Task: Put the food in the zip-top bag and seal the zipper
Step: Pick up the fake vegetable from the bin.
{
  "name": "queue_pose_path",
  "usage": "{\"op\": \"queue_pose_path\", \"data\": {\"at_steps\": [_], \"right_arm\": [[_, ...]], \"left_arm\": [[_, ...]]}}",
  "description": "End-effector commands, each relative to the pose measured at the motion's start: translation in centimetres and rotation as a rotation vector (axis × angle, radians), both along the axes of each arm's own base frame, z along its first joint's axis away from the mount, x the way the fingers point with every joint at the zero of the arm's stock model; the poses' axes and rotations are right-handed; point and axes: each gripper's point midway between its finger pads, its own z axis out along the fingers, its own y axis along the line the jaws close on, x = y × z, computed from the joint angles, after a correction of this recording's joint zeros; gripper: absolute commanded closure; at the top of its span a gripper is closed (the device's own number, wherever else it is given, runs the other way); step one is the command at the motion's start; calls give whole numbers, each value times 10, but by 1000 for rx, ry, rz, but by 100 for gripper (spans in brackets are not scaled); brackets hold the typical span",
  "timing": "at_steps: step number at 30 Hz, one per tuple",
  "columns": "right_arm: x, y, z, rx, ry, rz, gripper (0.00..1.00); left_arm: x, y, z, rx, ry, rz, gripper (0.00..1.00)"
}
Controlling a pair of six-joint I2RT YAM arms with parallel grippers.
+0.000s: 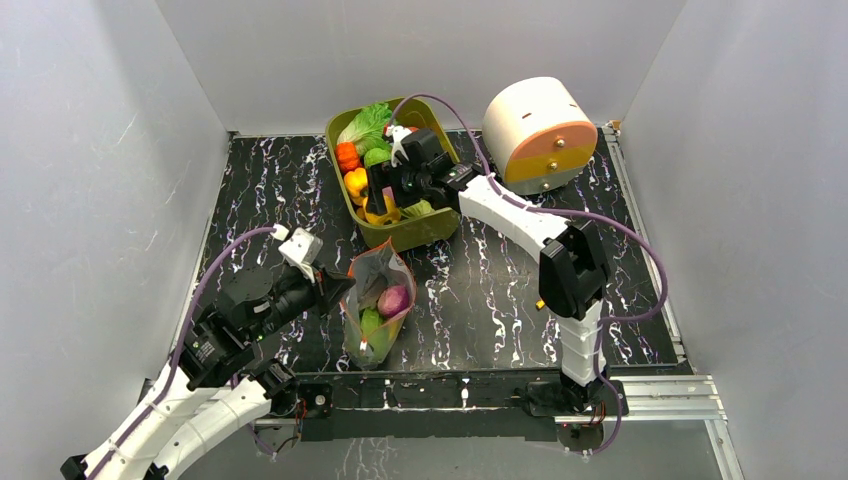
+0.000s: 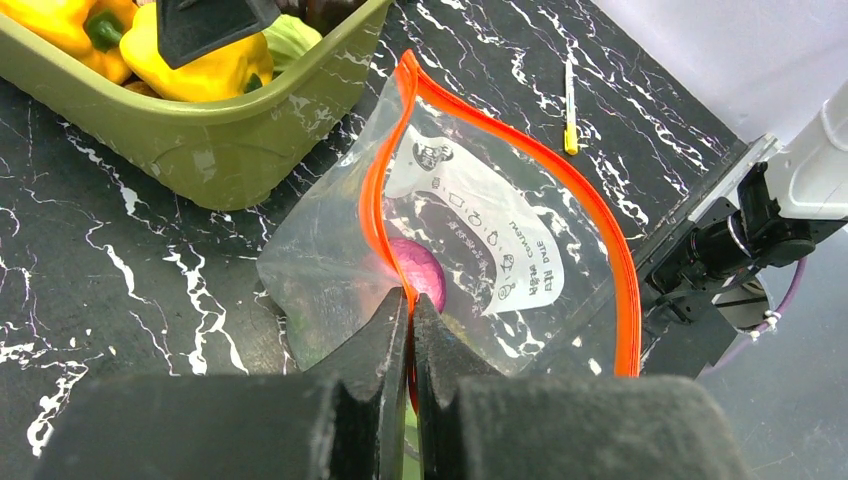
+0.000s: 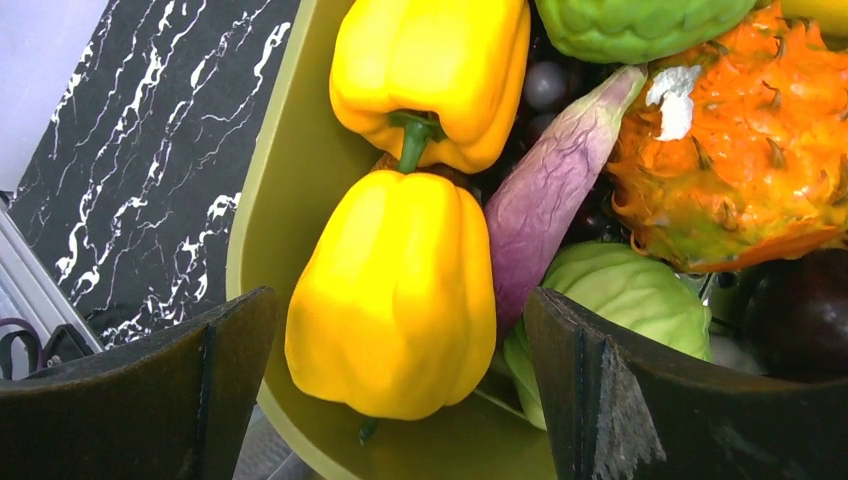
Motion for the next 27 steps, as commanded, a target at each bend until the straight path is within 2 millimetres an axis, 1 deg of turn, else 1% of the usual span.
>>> {"op": "queue_pose_path", "data": {"at_steps": [1,6,12,16,23,25,27], "right_arm": [[8,11,17,27,-45,27,8],[7,15,9,26,-23,42,8],[10,13,4,8,-25,27,9],[9,16,1,11,-14,44,6],[7,18,-5,5,7,57,5],[7,18,-4,3,5,57,6],[7,17,0,7,-4,55,11]], "left_arm": [[0,-1,13,-34,-40,-3,100],[-1,-1,11,-32,-37,-7,100],[-2,0,13,-41,-38,-3,100],[-3,0,14,-46,-36,-3,100],[-3,1,15,-52,-38,0,100],[-3,2,16,-51,-37,2,100],[-3,2,16,-49,-38,3,100]]}}
